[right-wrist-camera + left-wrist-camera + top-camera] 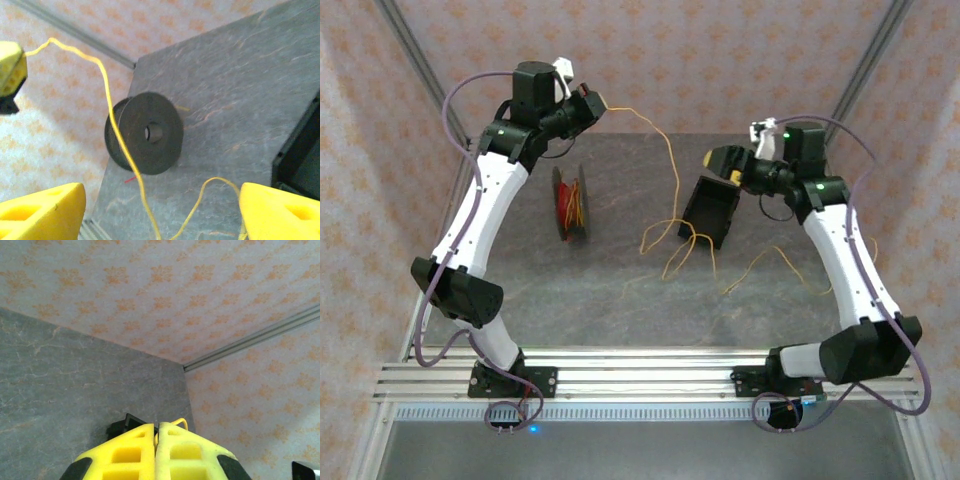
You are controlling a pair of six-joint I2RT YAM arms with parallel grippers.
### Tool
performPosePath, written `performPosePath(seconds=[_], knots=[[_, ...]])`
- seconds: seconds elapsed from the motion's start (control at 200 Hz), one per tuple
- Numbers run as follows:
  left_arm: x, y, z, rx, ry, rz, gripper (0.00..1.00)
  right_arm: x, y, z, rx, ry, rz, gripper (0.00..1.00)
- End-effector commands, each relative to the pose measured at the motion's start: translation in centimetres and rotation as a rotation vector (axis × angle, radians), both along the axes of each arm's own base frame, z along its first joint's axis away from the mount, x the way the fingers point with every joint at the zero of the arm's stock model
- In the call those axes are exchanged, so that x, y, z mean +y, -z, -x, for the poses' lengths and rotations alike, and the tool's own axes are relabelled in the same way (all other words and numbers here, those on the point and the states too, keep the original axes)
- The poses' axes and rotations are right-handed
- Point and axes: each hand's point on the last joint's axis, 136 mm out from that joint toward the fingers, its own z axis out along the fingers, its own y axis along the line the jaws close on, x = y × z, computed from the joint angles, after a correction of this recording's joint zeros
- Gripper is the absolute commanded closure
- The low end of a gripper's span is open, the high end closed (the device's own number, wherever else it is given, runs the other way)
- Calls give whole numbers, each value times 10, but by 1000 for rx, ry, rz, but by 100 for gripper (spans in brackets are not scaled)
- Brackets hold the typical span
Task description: Wrap the cables
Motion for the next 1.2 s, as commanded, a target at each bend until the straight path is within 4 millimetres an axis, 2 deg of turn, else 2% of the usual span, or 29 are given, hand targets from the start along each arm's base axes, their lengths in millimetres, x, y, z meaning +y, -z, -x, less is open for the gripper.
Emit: performPosePath(seconds=[0.0, 0.36, 0.506, 0.641, 0.771, 0.851, 0.901, 0.946, 0.986, 1.081, 1.116, 1.196], knots=[[0, -21, 7, -59, -11, 28, 100, 28, 8, -6, -41, -80, 43, 19], [-2, -17, 10, -55, -8, 49, 100, 78, 56, -21, 48, -128, 91, 24], [-2, -15, 11, -52, -9, 49, 100, 87, 56, -22, 43, -130, 57, 31], [-2, -12, 10, -49, -9, 53, 100, 91, 52, -23, 40, -143, 36, 55], [-3, -12, 13, -51, -2, 57, 100, 89, 54, -24, 39, -145, 65, 100], [-3, -13, 15, -52, 10, 51, 100, 80, 57, -27, 36, -114, 136, 100], [-1, -15, 18, -55, 13, 42, 83, 76, 56, -27, 34, -102, 169, 100], [4, -15, 23, -50, 12, 29, 55, 70, 54, -27, 28, -86, 201, 100], [13, -15, 27, -41, 3, 11, 40, 69, 50, -24, 22, -95, 215, 100], [44, -16, 43, -16, -48, -53, 18, 66, 44, -19, 2, -107, 243, 100], [58, -16, 52, -4, -70, -80, 2, 64, 43, -18, 1, -113, 255, 100], [87, -10, 72, 43, -117, -148, 1, 63, 42, -15, -3, -132, 283, 100]])
